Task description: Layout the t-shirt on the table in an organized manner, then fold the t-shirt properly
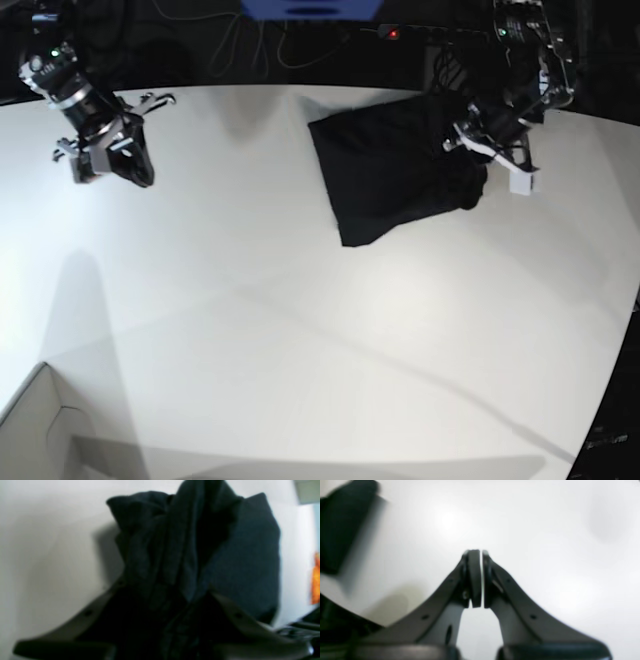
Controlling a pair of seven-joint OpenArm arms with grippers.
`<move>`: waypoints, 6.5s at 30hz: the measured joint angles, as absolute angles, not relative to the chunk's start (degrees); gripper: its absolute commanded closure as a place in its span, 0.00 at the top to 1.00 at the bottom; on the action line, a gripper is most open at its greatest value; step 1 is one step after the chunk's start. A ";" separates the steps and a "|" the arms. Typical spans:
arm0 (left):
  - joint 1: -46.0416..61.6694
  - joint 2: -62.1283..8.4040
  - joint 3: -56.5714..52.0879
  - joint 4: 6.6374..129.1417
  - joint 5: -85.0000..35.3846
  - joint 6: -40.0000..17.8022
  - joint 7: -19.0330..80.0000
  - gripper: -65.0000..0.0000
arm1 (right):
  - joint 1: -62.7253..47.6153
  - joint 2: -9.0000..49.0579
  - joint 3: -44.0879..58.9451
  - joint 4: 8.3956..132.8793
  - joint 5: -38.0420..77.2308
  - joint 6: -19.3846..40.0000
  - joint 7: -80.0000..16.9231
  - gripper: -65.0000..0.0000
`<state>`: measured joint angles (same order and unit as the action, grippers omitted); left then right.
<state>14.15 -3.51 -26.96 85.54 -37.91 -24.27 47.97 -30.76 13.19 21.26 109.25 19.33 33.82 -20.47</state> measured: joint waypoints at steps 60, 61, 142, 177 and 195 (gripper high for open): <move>-34.11 3.57 59.05 61.58 15.11 -32.93 33.17 0.71 | -35.42 -1.89 57.21 102.48 19.35 34.50 -20.36 0.00; -34.06 3.49 57.28 61.58 15.18 -33.15 33.17 0.72 | -35.42 -1.89 57.21 102.48 19.35 34.50 -20.34 0.00; -38.63 8.40 20.69 47.90 -15.31 -40.10 54.46 0.72 | -34.81 -7.16 57.30 107.31 18.92 40.05 -20.34 0.00; -39.07 8.29 31.46 48.62 -15.57 -19.70 52.16 0.14 | -29.54 -5.08 50.33 107.11 14.92 40.03 -20.36 0.00; -38.26 8.16 42.98 57.84 -15.64 -15.57 52.42 0.64 | -26.70 -4.80 45.32 106.94 3.14 40.03 -20.49 0.00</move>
